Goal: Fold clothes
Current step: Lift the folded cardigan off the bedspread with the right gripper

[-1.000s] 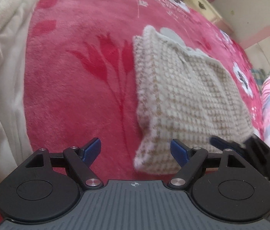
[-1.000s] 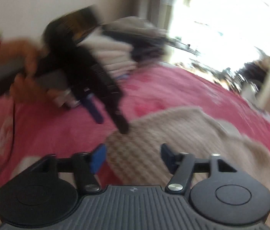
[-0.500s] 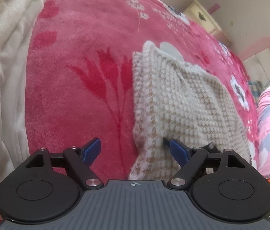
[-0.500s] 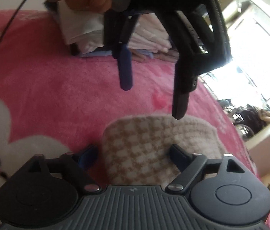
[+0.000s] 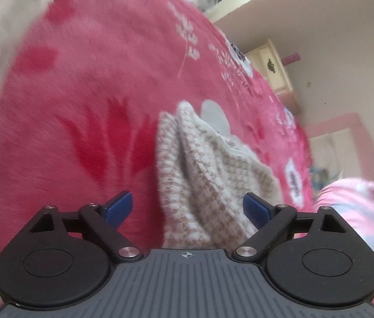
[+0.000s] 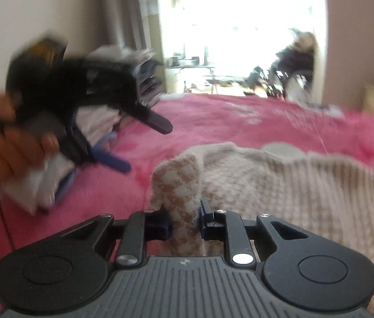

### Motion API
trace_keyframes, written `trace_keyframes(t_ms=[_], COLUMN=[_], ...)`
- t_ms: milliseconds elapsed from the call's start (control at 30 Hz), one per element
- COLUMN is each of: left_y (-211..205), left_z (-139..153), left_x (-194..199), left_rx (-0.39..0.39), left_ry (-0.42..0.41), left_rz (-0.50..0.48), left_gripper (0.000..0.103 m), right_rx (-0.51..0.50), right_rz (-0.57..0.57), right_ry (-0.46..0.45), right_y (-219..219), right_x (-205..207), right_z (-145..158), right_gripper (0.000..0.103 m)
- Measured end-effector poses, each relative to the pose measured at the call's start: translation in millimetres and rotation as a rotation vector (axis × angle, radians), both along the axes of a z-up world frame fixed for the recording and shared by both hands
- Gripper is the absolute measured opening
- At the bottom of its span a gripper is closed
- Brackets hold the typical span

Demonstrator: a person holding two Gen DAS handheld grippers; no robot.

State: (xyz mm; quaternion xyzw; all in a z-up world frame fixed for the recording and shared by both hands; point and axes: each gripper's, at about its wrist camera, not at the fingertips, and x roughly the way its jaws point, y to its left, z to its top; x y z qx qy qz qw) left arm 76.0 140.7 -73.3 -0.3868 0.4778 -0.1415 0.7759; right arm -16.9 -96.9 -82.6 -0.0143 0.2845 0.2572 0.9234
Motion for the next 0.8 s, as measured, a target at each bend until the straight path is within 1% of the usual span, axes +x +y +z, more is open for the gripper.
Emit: trace_keyframes(t_ms=[33,100,233,300,367,433,500,567,600,633,733,800], left_y=[-3.4,-10.1,-22.0,-24.9,-29.5,-38.0,-50.7,-59.8,-62.4,-64.5,-65.8,-67.6], left_z=[-6.2,-18.2,-31.9,-39.4,-48.3,-54.7,-53.7,-42.7,-37.4,-32.3,-22.7,-17.5], left_x=[6.3,18.7,39.2,48.2,57.4,62.5,63.2,61.1,60.7,60.5,62.5,63.5], left_rx=[-0.026,-0.072,-0.048,-0.070,-0.114,-0.143,-0.156,-0.120,-0.122,-0.125,-0.141,-0.136], left_ry=[0.020,0.057,0.086,0.110,0.135,0.178,0.210,0.195,0.189,0.186,0.207,0.218], left_rz=[0.000,-0.002,-0.011,-0.016,-0.040,-0.071,-0.115,-0.145,-0.158,-0.169,-0.186,-0.201], left_gripper=[0.092,0.092,0.093,0.093,0.093,0.088,0.086,0.086,0.086,0.085,0.083,0.083], right_rx=[0.018,0.021,0.014,0.016,0.018,0.008,-0.015,-0.061,-0.087,-0.114,-0.192,-0.240], right_rz=[-0.013,-0.022,-0.028,-0.028,-0.023,-0.008,0.016,0.046,0.061,0.075,0.117,0.144], right_ry=[0.007,0.005,0.000,0.002,0.004,0.001,-0.008,-0.035,-0.054,-0.077,-0.144,-0.184], right_y=[-5.1,-7.1,-6.8,-6.6,-7.5,-7.0,-4.6,-0.1,2.2,4.0,9.9,14.7], right_x=[-2.8,-11.5,-16.0,-17.6,-20.4,-22.6,-24.3,-29.3,-33.0,-37.1,-49.7,-57.0], right_z=[-0.1,-0.2,-3.4,-3.7,-3.6,-3.9,-6.0,-7.5,-8.1,-8.9,-11.0,-12.3], right_gripper=[0.021,0.021,0.021,0.021,0.021,0.021,0.022,0.032,0.043,0.049,0.059,0.063])
